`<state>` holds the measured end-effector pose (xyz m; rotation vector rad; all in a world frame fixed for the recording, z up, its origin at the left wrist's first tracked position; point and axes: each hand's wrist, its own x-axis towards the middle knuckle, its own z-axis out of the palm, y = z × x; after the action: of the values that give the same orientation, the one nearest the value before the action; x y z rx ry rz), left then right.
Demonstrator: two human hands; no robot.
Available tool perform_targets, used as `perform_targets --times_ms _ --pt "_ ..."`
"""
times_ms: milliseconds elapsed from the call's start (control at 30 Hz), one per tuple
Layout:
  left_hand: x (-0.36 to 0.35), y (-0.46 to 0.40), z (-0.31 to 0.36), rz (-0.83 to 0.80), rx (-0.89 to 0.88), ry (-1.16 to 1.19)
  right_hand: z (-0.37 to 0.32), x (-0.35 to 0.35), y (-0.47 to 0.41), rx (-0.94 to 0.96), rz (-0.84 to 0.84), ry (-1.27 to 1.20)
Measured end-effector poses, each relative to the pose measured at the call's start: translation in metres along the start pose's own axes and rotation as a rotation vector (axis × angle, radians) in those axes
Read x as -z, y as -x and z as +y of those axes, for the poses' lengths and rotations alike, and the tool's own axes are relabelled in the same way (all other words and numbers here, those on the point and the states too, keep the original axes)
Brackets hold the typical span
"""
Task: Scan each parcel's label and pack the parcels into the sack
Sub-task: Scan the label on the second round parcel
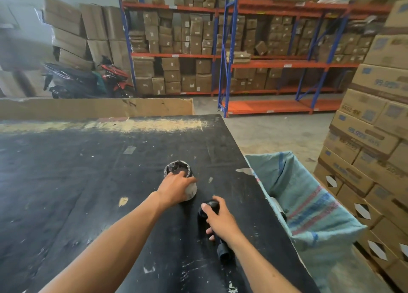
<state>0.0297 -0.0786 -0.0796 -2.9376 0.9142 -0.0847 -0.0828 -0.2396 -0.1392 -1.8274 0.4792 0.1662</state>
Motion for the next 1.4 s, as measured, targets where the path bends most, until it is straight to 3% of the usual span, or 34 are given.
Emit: perform_targets --times_ms 233,467,800,1400 --pt "-0.016 0.021 -0.019 0.200 0.195 0.479 -0.003 -0.001 0.000 -0.007 0.021 -0.264" --pt "-0.006 0.035 -0.027 0.317 0.323 0.951 -0.045 0.005 -0.002 0.206 0.023 -0.287" --pt "0.004 0.049 -0.032 0.418 0.348 1.059 -0.085 0.013 0.010 0.450 0.062 -0.131" --pt "0.005 0.061 -0.026 0.459 0.413 1.052 -0.079 0.017 0.020 0.465 0.085 -0.124"
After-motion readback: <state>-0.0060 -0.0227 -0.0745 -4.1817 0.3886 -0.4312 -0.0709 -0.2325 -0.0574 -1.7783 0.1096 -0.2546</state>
